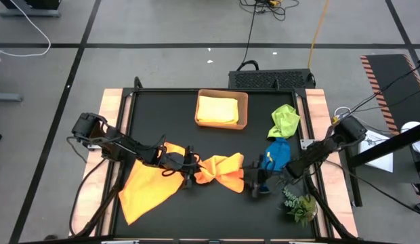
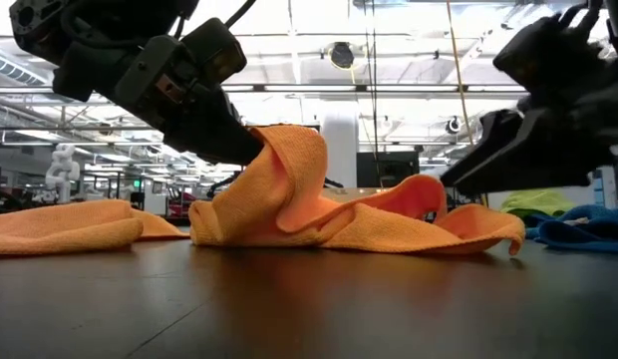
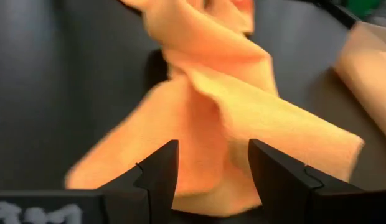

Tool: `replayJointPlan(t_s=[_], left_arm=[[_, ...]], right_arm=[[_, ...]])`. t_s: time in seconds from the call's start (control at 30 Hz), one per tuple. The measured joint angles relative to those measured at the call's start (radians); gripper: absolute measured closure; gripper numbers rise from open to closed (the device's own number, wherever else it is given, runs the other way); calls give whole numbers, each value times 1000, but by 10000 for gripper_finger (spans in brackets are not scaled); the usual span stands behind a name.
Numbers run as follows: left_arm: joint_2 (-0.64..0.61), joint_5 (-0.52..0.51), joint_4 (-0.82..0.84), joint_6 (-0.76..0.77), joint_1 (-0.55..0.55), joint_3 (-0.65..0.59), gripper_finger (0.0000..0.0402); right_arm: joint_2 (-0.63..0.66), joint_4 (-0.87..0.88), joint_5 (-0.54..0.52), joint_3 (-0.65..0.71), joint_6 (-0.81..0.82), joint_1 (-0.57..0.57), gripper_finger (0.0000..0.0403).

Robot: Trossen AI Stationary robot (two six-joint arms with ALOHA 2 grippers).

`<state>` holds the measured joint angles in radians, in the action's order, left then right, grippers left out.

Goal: Fold microfiber towels
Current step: Fold the right orange towel

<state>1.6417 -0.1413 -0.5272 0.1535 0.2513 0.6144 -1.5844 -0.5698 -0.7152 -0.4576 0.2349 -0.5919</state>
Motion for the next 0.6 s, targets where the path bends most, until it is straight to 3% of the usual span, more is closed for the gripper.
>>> replayJointPlan(t_s=[0.23, 0.6], left_arm=[[0, 0, 1, 7, -1, 0, 398], [0, 0, 2, 7, -1, 0, 398]], right_arm=[[-73, -1, -175, -27, 34, 14, 217], [-97, -8, -230, -58, 124, 79, 218]])
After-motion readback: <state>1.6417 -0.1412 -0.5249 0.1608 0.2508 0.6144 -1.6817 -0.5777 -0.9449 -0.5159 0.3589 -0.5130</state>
